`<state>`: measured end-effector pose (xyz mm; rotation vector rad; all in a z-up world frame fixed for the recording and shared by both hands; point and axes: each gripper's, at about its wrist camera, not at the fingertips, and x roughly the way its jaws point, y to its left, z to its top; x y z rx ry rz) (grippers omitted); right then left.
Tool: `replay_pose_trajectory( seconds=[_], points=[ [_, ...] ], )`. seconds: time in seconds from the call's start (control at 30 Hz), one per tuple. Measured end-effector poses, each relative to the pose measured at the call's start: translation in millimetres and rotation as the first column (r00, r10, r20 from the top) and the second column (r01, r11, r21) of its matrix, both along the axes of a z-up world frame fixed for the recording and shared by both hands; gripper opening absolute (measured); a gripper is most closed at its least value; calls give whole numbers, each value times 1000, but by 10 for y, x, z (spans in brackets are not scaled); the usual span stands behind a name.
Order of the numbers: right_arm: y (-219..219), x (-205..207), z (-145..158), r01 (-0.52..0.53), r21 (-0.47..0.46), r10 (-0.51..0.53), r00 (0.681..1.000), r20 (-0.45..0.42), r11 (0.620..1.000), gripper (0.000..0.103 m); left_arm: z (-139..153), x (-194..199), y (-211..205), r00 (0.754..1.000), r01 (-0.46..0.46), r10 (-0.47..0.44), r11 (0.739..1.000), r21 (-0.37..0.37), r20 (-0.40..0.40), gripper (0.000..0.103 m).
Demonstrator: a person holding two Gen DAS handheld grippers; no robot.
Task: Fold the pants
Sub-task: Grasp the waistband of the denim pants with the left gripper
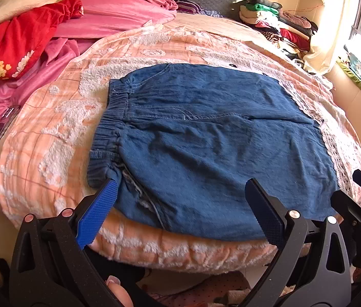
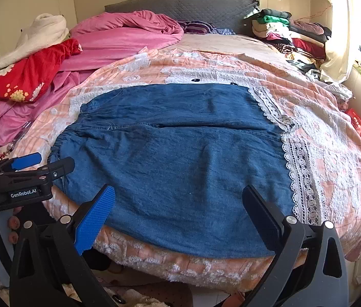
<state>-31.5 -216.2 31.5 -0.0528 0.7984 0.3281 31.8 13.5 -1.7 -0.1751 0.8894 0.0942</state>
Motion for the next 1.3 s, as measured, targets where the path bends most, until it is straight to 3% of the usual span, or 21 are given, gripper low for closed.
replay_pose_trajectory(
  seconds=[0.27, 0.57, 0.97, 1.13, 1.17, 1.27, 1.3],
  points=[
    [174, 642, 61, -93, 51, 95, 995, -34, 994, 99, -7, 375, 364, 998, -63, 62, 996, 57, 7, 94],
    [567, 1563, 63, -187, -27, 186, 982, -22, 982, 99, -126, 896, 771, 994, -100, 102, 990, 96, -25, 94],
    [1164, 2556, -240, -321, -85, 314, 946, -82, 943, 99, -398, 1605, 1223, 990, -99, 105, 993, 66, -90, 94],
    [1358, 2892, -381, -384, -104, 372, 920, -121, 917, 99, -510, 1827, 1378, 992, -79, 76, 997, -24, -102, 94],
    [1407, 2936, -400, -396, -121, 382, 916, -121, 910, 99, -515, 1854, 1391, 993, -67, 63, 997, -37, -96, 91],
    [1525, 3036, -458, -455, -148, 440, 890, -122, 878, 99, -504, 1922, 1363, 997, -9, 3, 996, -88, -76, 63],
    [1558, 3073, -476, -472, -149, 457, 881, -124, 869, 99, -508, 1947, 1358, 997, -2, -5, 996, -93, -76, 61]
  ],
)
